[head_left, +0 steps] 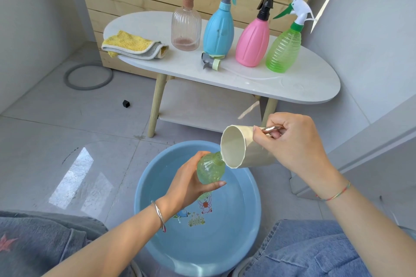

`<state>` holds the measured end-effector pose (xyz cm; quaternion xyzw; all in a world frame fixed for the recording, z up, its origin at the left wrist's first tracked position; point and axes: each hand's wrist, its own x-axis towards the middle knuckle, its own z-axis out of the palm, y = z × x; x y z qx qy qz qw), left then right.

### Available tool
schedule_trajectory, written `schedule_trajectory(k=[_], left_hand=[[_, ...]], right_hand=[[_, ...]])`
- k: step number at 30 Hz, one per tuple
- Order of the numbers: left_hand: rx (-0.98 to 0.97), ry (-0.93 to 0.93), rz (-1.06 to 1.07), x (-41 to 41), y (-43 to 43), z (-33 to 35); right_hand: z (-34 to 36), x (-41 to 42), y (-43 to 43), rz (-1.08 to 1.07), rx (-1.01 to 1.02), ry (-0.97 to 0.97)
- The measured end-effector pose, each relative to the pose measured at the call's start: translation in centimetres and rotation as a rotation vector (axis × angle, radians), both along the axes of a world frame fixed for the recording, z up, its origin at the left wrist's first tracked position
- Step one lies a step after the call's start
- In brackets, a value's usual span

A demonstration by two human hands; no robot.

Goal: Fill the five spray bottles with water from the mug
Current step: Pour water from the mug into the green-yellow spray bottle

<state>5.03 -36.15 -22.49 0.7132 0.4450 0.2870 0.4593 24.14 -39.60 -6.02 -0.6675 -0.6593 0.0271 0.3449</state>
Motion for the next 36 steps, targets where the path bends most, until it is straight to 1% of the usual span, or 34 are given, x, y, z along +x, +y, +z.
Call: schedule_trajectory(k=[13,36], left_hand=[[0.014,0.020,0.000,0.02,-0.10,0.11],[0.030,-0.011,0.001,0.05,-0.15,-0.59]], right_hand=[[0.13,-0.32,0.07,0.028,0.024,-0.052],[0.23,-0.77,0.09,0.063,0.039,-0.145]])
